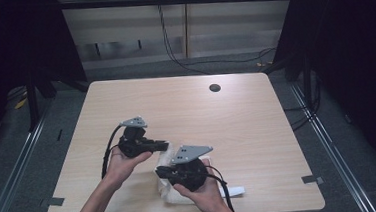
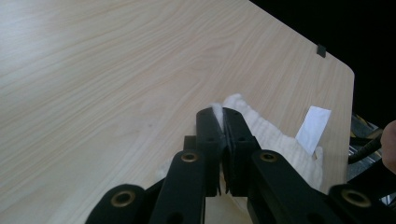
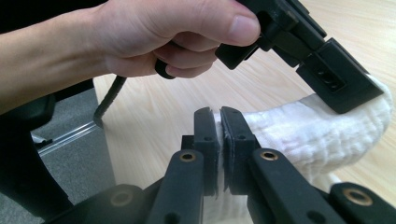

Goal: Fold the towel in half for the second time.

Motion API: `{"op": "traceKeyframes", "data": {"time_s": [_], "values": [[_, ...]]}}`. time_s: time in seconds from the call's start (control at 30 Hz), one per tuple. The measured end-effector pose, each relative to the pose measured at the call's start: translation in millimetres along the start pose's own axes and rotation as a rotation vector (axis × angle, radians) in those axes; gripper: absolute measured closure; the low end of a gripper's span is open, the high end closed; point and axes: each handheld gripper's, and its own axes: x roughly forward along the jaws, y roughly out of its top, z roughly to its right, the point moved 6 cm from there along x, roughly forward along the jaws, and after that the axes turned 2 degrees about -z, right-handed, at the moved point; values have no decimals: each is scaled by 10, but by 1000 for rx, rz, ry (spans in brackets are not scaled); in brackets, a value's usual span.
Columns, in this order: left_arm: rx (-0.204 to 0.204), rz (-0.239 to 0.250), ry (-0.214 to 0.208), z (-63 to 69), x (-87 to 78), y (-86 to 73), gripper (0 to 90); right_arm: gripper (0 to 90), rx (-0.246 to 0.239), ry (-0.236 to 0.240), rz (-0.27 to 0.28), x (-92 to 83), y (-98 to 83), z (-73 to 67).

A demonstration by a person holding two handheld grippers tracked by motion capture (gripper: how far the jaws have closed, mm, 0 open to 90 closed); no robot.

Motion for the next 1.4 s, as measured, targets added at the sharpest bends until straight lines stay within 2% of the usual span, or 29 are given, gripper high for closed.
{"op": "traceKeyframes", "data": {"time_s": [0.2, 0.57, 0.73, 0.8, 0.93, 1.07, 1.17, 1.27, 1.33, 1.4], "values": [[5, -28, -19, 80, 231, 50, 866, 860, 27, -24, -8, -155, -176, 126], [-5, -76, -39, 144, 568, -28, 861, 852, 72, -67, -40, -277, -466, 220], [0, -96, -55, 168, 733, -46, 856, 843, 60, -98, -92, -295, -627, 272], [-12, -101, -64, 176, 796, -64, 853, 839, 68, -108, -113, -306, -705, 309], [-15, -124, -58, 177, 926, -103, 842, 814, 66, -122, -159, -344, -863, 368], [-20, -109, -71, 205, 999, -82, 807, 785, 77, -141, -181, -420, -967, 425], [15, -75, -93, 253, 1034, -42, 761, 779, 87, -140, -183, -475, -1014, 460], [3, -62, -107, 275, 1039, -8, 658, 719, 106, -160, -178, -533, -1047, 493], [10, -41, -113, 296, 1009, 7, 632, 684, 113, -170, -177, -559, -1050, 507], [21, -36, -108, 297, 958, 8, 566, 655, 114, -186, -177, -594, -1058, 528]]}}
